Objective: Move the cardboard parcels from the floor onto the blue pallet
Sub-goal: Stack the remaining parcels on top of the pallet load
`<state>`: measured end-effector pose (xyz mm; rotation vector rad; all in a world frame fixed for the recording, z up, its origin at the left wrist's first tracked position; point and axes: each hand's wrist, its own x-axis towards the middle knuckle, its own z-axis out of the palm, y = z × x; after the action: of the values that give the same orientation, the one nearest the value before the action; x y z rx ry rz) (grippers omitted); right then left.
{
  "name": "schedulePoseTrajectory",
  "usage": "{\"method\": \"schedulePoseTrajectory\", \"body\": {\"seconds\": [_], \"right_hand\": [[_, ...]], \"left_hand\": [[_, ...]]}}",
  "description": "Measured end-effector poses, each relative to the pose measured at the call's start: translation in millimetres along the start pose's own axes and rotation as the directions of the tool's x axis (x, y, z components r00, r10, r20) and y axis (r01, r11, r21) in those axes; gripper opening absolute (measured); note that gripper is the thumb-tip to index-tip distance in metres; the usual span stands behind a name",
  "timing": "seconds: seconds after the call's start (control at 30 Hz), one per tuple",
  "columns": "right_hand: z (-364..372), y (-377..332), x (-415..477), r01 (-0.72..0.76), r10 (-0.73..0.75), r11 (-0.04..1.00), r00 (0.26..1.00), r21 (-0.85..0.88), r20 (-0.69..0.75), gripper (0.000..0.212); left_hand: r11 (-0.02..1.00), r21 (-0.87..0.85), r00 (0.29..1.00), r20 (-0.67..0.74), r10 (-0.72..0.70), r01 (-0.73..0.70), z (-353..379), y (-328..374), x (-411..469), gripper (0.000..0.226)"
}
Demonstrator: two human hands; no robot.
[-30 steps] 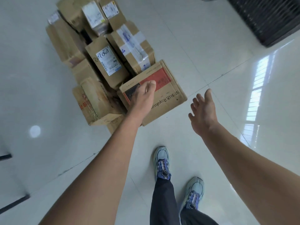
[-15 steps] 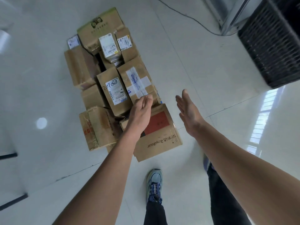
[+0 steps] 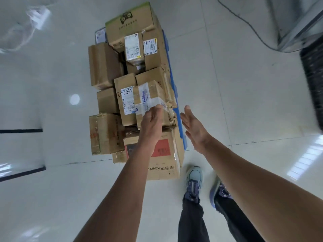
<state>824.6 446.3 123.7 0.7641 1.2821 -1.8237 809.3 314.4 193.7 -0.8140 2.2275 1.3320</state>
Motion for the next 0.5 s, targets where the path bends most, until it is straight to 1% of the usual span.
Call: {"method": "schedulePoseTrajectory", "body": {"seconds": [0.2, 0.33, 0.5], "right_hand": [[-12, -35, 8, -0.026, 0.026, 0.999, 1.0, -0.04, -0.013, 0.077], [-11, -64, 23, -0.014, 0.014, 0.999, 1.0, -0.05, 0.0, 0.075], [-7, -101, 60, 0.001, 0.001, 0.996, 1.0, -0.084, 0.023, 0.08]], "left_hand": [[0.999, -0.039, 0.999, -0.05, -0.001, -0.001, -3, 25, 19, 0.032], [1.0, 0.021, 0.998, -0.055, 0.021, -0.02, -6, 46, 39, 0.04], [0.997, 0.012, 0.995, -0.062, 0.077, -0.076, -11, 77, 79, 0.032]]}}
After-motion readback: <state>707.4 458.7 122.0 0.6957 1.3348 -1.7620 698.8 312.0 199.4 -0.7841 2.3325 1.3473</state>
